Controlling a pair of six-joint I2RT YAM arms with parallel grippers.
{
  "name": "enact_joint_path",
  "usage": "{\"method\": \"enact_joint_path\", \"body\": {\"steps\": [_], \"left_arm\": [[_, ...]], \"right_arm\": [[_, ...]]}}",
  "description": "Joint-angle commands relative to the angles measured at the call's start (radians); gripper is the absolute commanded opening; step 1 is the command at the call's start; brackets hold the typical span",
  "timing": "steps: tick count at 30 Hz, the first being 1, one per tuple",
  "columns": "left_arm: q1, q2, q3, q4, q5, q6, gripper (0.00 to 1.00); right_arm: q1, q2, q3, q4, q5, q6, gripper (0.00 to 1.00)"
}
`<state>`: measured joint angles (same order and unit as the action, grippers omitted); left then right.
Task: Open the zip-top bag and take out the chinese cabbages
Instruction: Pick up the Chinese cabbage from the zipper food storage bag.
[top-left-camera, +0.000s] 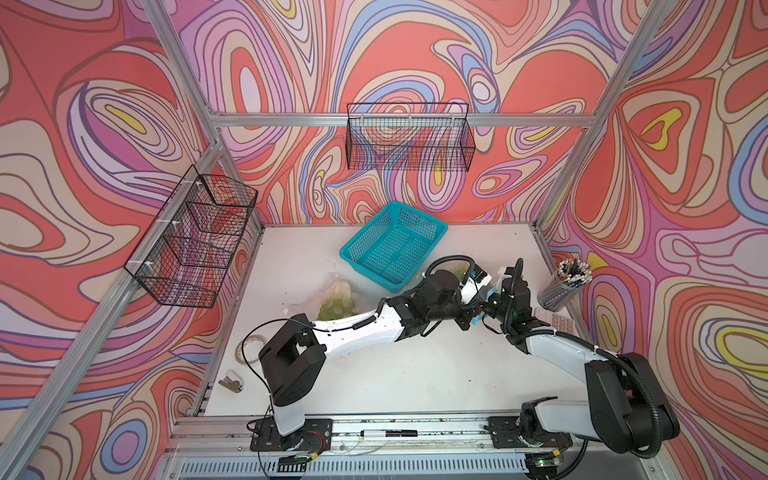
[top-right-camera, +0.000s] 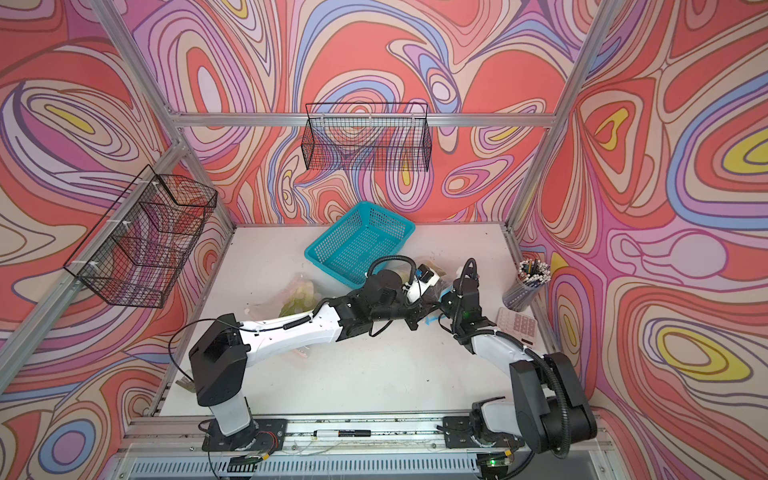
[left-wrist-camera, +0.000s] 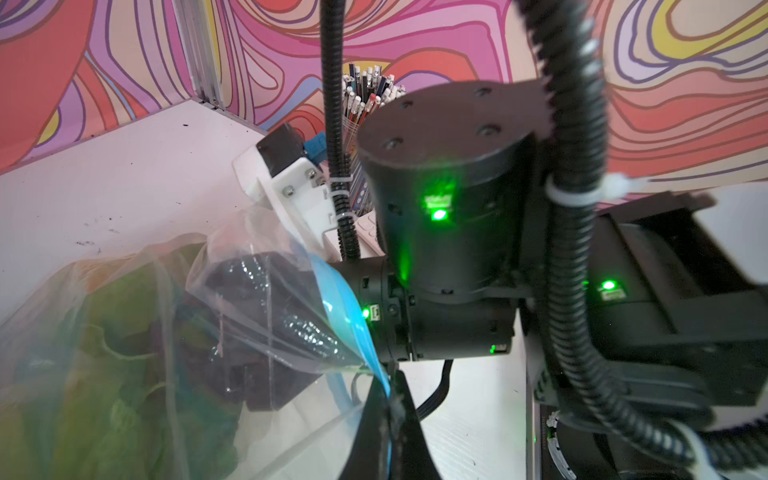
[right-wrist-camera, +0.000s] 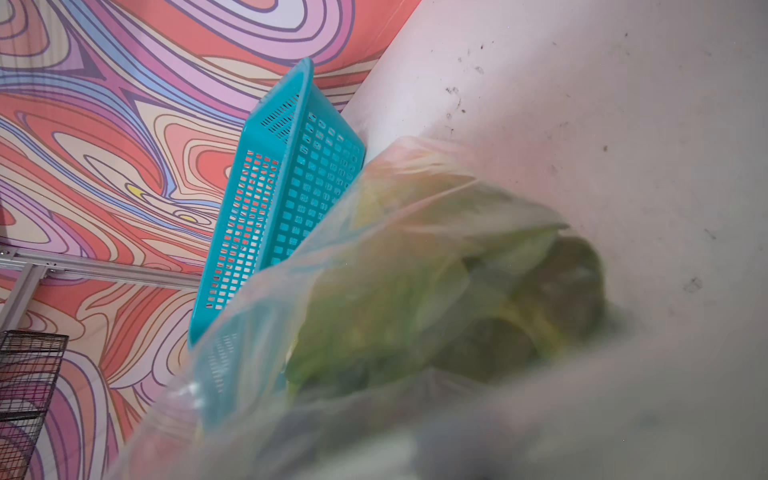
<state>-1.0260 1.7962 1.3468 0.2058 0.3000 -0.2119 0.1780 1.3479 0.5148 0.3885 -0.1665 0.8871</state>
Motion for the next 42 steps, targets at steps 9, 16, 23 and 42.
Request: {"method": "enact_joint_path", "body": {"steps": [9, 16, 23, 42], "left_arm": [[-0.006, -0.006, -0.021, 0.136, 0.136, -0.084, 0.00], [0.000, -0.005, -0.044, 0.182, 0.165, -0.128, 0.00], [0.021, -0.008, -0.065, 0.181, 0.145, -0.147, 0.08], [0.167, -0.115, -0.129, -0.064, -0.143, -0.055, 0.62]], "right_arm": [[-0.003, 0.092, 0.006, 0.133, -0.016, -0.084, 0.48], [-0.039, 0.184, 0.003, 0.233, -0.075, -0.103, 0.47], [-0.041, 0.222, 0.011, 0.340, -0.183, -0.150, 0.28], [-0.173, 0.017, 0.003, -0.104, -0.379, -0.443, 0.03]]}}
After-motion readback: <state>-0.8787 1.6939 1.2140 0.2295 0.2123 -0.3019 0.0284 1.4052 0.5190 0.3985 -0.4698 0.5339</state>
